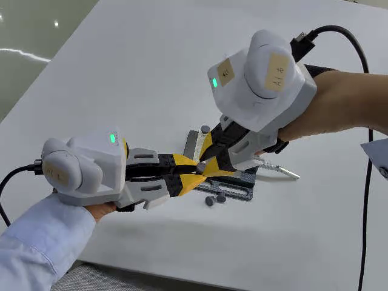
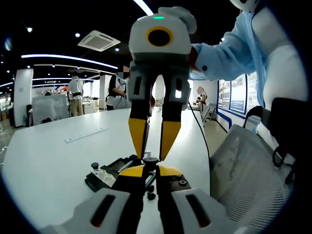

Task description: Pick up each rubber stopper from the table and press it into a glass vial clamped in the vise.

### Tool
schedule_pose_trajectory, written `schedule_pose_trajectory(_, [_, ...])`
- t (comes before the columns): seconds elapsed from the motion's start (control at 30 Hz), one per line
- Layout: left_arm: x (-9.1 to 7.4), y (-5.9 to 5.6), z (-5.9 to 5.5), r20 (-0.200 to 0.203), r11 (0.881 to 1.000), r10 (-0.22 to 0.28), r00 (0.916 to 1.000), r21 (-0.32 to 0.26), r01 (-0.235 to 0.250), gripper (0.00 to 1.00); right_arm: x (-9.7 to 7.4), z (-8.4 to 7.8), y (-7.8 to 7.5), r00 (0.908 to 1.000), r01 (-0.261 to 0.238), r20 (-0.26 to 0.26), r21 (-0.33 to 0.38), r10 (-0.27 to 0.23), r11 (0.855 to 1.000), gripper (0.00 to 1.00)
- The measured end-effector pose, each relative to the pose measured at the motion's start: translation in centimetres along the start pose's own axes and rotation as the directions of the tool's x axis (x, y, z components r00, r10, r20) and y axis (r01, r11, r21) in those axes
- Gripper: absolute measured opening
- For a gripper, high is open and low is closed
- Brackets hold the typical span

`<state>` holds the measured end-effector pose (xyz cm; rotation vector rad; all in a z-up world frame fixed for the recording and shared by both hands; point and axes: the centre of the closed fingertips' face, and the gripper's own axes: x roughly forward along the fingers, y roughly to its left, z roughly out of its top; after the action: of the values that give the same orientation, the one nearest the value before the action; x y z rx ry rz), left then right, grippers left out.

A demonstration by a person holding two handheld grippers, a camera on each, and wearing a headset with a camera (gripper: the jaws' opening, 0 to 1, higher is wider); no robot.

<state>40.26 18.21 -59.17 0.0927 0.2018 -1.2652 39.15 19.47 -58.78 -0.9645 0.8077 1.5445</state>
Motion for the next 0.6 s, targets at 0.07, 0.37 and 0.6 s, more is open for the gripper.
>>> schedule_pose_trajectory(0.07, [0.01, -0.07, 0.06, 0.001, 1.0, -0.003, 1.0, 0.003, 0.003, 0.02, -0.03, 0.01, 0.05, 1.0, -0.004, 0.001, -0.002, 0.004, 1.0, 0.08])
schedule_pose_trajectory(0.37, [-0.03, -0.37, 0.24, 0.004, 1.0, -0.02, 0.9998, 0.01, 0.02, 0.02, -0.27, 0.05, 0.34, 0.9998, -0.02, 0.006, -0.019, 0.02, 1.0, 0.08])
schedule_pose_trajectory(0.6, [-0.06, -0.45, 0.27, 0.003, 1.0, -0.026, 0.9996, 0.01, 0.026, 0.02, -0.25, 0.02, 0.29, 0.9997, -0.023, 0.006, -0.039, 0.023, 0.999, 0.08])
